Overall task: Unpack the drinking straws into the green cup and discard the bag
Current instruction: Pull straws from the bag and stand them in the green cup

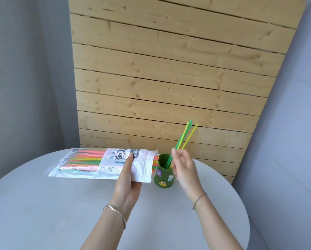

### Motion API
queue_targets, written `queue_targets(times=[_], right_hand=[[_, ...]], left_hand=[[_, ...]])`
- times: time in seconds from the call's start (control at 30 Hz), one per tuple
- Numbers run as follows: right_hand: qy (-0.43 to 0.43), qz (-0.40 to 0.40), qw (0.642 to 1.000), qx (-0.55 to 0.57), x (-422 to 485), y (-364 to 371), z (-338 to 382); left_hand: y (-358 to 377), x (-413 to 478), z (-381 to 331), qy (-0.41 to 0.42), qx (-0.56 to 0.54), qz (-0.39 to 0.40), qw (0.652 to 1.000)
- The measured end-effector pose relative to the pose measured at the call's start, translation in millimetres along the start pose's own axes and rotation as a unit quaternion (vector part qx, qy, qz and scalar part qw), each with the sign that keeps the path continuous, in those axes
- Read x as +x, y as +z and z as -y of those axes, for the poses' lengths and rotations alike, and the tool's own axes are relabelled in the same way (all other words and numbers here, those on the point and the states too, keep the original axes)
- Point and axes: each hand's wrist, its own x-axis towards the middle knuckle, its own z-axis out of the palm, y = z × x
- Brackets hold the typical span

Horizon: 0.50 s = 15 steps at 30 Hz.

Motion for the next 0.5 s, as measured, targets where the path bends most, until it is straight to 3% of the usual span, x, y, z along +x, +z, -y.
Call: queue_targets(times=[0.07, 0.13, 0.5], right_hand=[[-0.012, 0.056, 0.998, 0.009, -12, 16, 5], [-0.037, 0.062, 0.997, 0.011, -21, 26, 9], [-0.161, -0.03, 0.985, -0.054, -28, 23, 15]], left_hand=[[0, -7, 3, -0.007, 0.012, 0.011, 1.0], [1, -14, 6, -0.01, 0.01, 0.018, 1.0], [-8, -16, -10, 0.012, -0.035, 0.009, 0.999]])
